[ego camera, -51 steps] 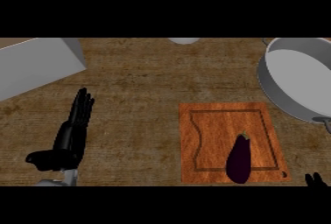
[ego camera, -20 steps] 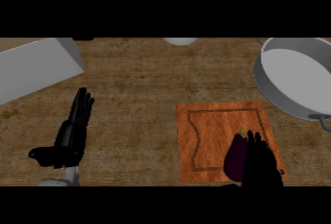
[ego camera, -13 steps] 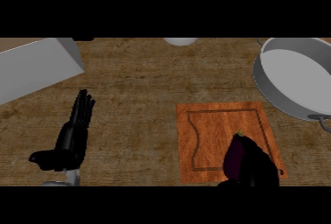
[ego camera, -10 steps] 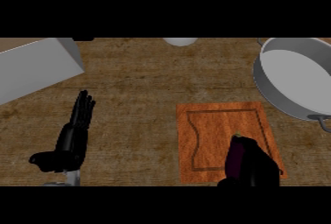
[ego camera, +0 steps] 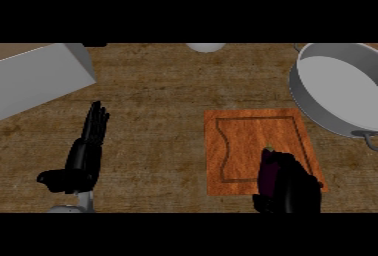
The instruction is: Pick the eggplant from the cutting board and place it in the pot
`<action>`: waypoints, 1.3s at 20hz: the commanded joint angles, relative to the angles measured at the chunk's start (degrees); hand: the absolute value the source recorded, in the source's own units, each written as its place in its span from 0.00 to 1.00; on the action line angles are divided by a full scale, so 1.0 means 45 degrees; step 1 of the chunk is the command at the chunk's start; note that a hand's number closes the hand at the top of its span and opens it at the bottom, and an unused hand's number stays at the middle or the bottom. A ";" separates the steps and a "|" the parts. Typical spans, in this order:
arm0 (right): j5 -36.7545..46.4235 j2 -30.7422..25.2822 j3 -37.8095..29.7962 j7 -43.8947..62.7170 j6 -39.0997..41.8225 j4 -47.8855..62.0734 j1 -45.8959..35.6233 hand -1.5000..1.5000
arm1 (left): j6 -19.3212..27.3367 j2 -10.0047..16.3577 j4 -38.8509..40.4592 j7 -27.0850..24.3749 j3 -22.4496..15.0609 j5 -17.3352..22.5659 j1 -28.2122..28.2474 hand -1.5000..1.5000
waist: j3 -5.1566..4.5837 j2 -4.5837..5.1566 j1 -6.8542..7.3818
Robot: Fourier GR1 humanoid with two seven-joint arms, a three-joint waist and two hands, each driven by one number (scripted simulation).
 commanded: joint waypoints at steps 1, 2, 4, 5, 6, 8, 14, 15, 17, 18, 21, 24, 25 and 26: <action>0.1609 0.0038 0.0539 0.0425 -0.0495 -0.0286 -0.0190 1.00 | 0.0219 -0.0230 -0.0444 0.0458 -0.0183 -0.0225 -0.0126 0.50 | 0.0029 0.0026 0.0005; 0.0081 0.0347 -0.2723 0.0634 -0.0282 0.2188 -0.2764 1.00 | -0.0613 0.0246 -0.0251 0.0038 0.0028 0.0324 0.0229 0.50 | 0.0036 0.0128 0.0301; -0.0329 0.0551 -0.4710 0.2126 0.0466 0.2297 -0.3982 1.00 | -0.0068 -0.0175 -0.0222 0.0152 -0.0277 -0.0093 -0.0415 0.50 | 0.0052 0.0451 0.0611; -0.0320 0.0661 -0.5161 0.2676 0.0343 0.2635 -0.4030 1.00 | -0.0188 -0.0090 -0.0135 0.0018 -0.0258 -0.0070 -0.0324 0.50 | 0.0060 0.0662 0.0739; -0.0423 0.0582 -0.5675 0.3025 0.0470 0.2552 -0.4243 1.00 | -0.0221 -0.0074 -0.0407 0.0076 -0.0317 -0.0058 -0.0372 0.50 | 0.0081 0.0697 0.0803; -0.0414 0.0431 -0.6618 0.3613 0.0581 0.2865 -0.4960 1.00 | -0.0251 -0.0102 -0.0358 0.0011 -0.0331 -0.0044 -0.0435 0.50 | 0.0054 0.0840 0.0917; 0.0769 -0.1364 -0.8987 0.4306 0.0894 0.4774 -0.7952 1.00 | -0.0499 -0.0142 -0.0427 -0.0005 -0.0654 -0.0097 -0.0764 0.50 | -0.0012 0.0956 0.1869; 0.1025 -0.1782 -0.9261 0.4251 0.0885 0.5111 -0.8478 1.00 | -0.0592 -0.0216 -0.0310 0.0077 -0.0815 -0.0095 -0.0848 0.50 | -0.0012 0.1002 0.1892; 0.1574 -0.2407 -0.9797 0.4429 0.0998 0.5903 -0.9294 1.00 | -0.0599 -0.0207 -0.0373 0.0117 -0.0956 -0.0224 -0.0936 0.50 | 0.0000 0.1024 0.2169; 0.1943 -0.2745 -0.9960 0.4544 0.1287 0.6295 -0.9702 1.00 | -0.0578 -0.0290 -0.0387 0.0214 -0.1007 -0.0215 -0.1100 0.50 | -0.0021 0.1037 0.2244; 0.2794 -0.3358 -1.0583 0.4986 0.1567 0.7478 -1.0755 1.00 | -0.0775 -0.0295 -0.0385 0.0207 -0.1208 -0.0210 -0.1121 0.50 | -0.0025 0.1085 0.2627; 0.3617 -0.4085 -1.1224 0.5283 0.1722 0.8558 -1.1615 1.00 | -0.0749 -0.0294 -0.0362 0.0191 -0.1246 -0.0314 -0.1292 0.50 | -0.0011 0.1127 0.2752; 0.3852 -0.4216 -1.1468 0.5451 0.1580 0.8890 -1.1823 1.00 | -0.0860 -0.0297 -0.0293 0.0236 -0.1335 -0.0276 -0.1263 0.50 | 0.0006 0.1156 0.2740; 0.4080 -0.4426 -1.1684 0.5559 0.1799 0.9269 -1.2147 1.00 | -0.0773 -0.0295 -0.0276 0.0262 -0.1294 -0.0357 -0.1419 0.50 | 0.0010 0.1108 0.2670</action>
